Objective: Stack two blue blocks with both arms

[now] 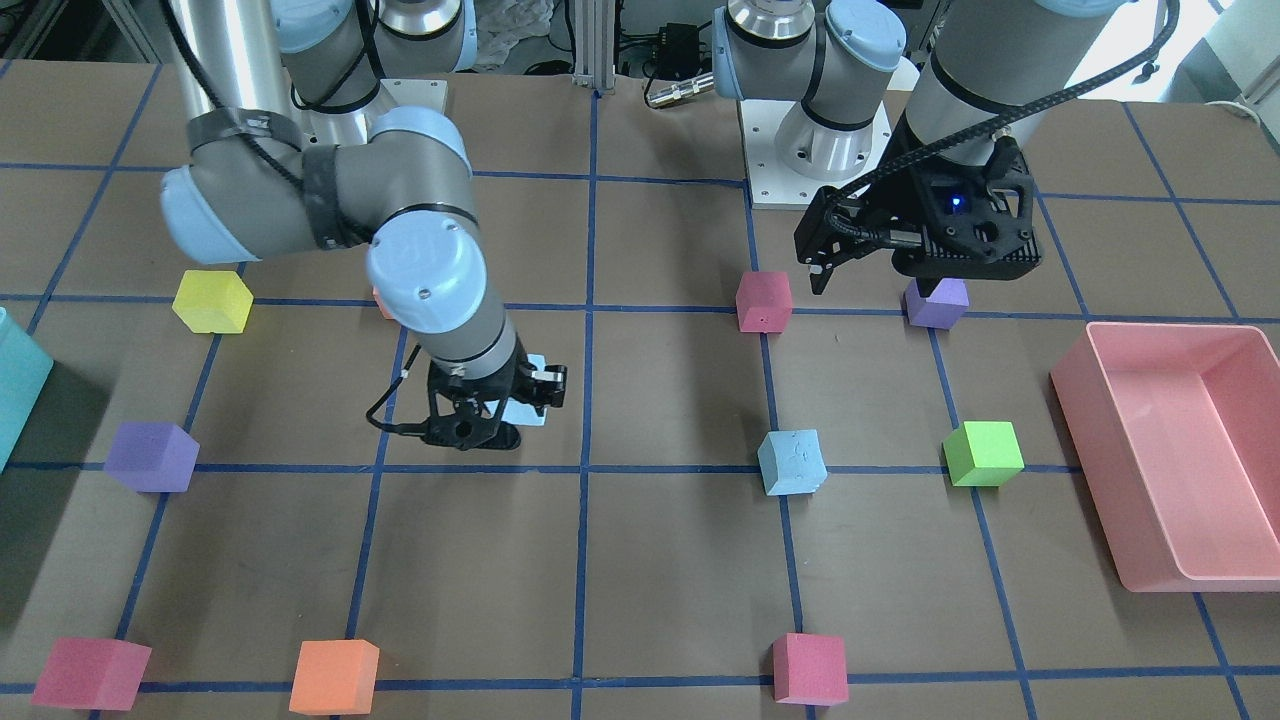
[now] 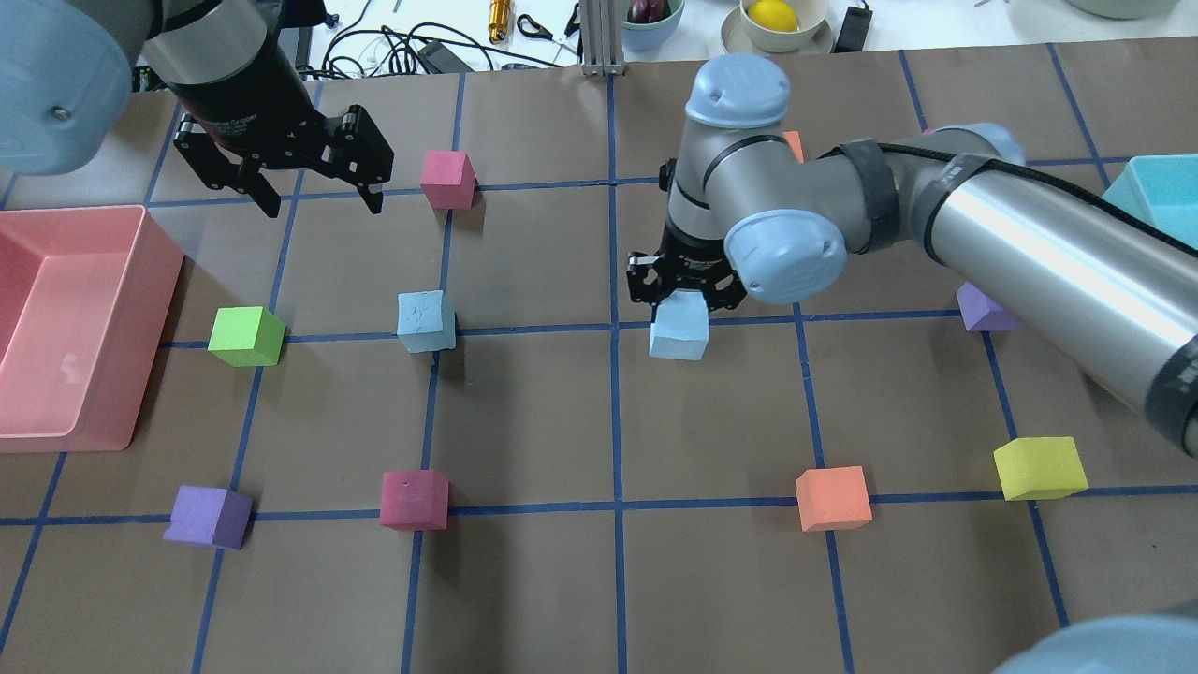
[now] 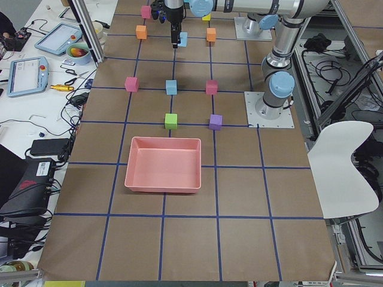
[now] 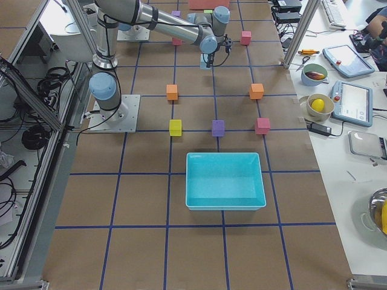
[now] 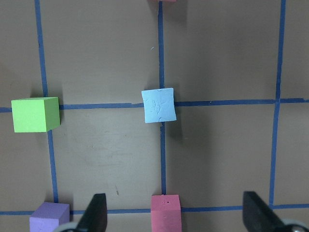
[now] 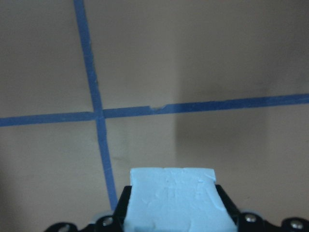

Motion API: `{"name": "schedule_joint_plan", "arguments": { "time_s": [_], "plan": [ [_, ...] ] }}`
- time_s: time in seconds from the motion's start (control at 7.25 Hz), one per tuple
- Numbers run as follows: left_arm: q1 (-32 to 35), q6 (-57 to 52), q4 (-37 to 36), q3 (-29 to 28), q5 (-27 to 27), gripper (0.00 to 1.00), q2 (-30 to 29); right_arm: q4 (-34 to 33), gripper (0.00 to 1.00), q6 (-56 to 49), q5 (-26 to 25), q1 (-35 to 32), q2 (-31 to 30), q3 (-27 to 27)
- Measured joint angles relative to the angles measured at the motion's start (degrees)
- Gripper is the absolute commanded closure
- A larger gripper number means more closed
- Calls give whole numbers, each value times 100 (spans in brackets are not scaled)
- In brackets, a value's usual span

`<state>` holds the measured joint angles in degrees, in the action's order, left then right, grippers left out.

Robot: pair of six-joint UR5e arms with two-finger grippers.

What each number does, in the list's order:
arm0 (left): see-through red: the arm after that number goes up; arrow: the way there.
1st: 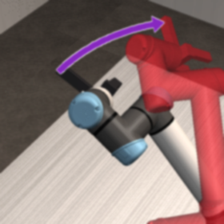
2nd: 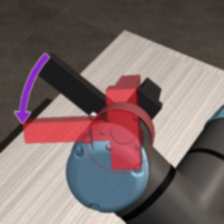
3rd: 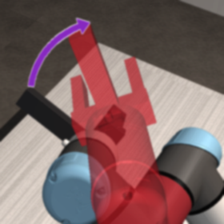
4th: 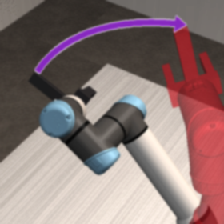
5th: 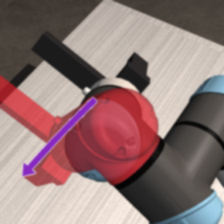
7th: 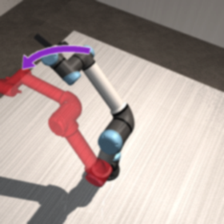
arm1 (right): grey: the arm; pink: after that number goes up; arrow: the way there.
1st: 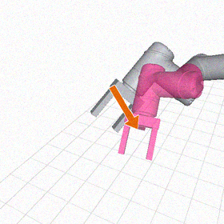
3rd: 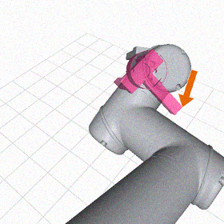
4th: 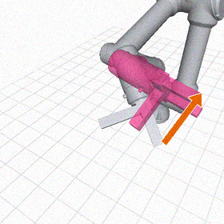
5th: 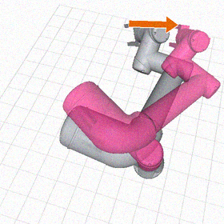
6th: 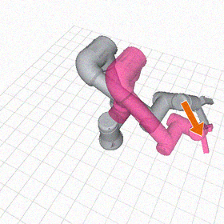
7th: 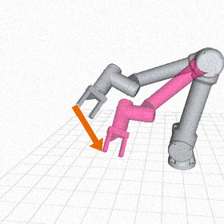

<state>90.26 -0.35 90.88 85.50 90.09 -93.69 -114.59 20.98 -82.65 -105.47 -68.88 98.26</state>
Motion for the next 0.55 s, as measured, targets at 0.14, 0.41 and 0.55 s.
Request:
{"name": "schedule_joint_plan", "arguments": {
  "time_s": [0.14,0.41,0.55],
  "plan": [
    [0,0,0,-1,0,0,0,-223,100,298,11,-246,47,75],
    [0,0,0,0,0,0,0,-819,100,600,64,-555,323,269],
    [0,0,0,1,0,0,0,-972,100,787,77,-653,408,305]
  ]
}}
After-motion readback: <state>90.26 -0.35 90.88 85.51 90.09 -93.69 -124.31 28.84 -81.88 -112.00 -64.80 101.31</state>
